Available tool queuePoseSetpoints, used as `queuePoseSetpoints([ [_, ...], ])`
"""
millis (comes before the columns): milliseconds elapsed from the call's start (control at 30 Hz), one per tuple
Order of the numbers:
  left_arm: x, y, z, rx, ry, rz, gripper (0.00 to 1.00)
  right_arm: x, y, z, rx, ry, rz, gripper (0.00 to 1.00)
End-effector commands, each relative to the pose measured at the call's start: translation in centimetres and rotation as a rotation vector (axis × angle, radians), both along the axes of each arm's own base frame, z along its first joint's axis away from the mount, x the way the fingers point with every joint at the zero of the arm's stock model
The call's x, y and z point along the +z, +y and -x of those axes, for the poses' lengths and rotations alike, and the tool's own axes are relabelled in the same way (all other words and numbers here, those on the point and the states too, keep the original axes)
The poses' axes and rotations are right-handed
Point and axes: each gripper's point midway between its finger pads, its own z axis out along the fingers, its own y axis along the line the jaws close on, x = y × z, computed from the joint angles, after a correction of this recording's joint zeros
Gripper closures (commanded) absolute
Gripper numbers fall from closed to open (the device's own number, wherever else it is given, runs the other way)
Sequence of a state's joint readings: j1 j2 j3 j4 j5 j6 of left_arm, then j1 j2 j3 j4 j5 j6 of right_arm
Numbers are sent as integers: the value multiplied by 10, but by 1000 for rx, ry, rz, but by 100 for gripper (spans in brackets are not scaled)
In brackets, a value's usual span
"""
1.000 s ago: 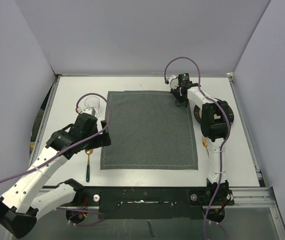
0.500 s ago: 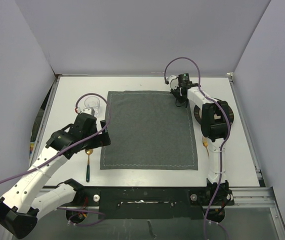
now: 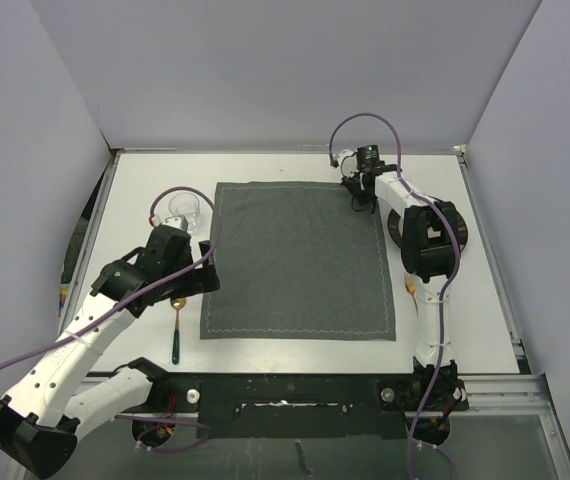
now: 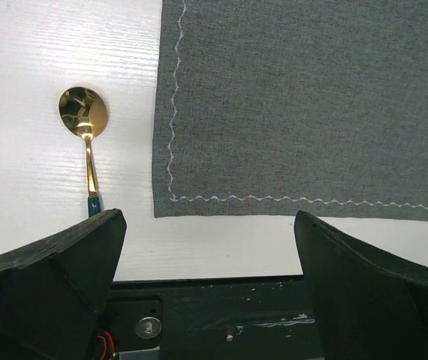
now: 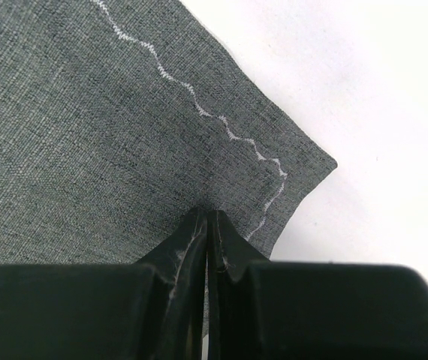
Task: Set the dinner table for one person
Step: Flatten out the napkin at the center of the board.
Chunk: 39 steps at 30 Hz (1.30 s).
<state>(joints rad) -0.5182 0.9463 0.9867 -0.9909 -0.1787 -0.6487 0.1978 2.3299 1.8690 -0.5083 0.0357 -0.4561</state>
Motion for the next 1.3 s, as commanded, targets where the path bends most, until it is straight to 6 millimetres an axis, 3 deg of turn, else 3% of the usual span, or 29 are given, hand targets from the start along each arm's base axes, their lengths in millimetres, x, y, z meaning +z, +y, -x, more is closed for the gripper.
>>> queuePoseSetpoints([
  [0,7,-2,-7,-7,-43,24,2,7,-5,-10,-14,-24,9,100],
  [533,5,2,-7,3,-35,19,2,-2,-4,-23,-8,-32,18,100],
  [933,7,-1,-12,-6,-42,27,2,2,-7,-12,-6,-4,29,100],
  [1067,12,0,-14,-5,-66,32,2,7,-5,1,-5,24,9,90],
  [1267,16,2,-14,-4,-97,38,2,31,-5,26,-9,39,-15,76],
])
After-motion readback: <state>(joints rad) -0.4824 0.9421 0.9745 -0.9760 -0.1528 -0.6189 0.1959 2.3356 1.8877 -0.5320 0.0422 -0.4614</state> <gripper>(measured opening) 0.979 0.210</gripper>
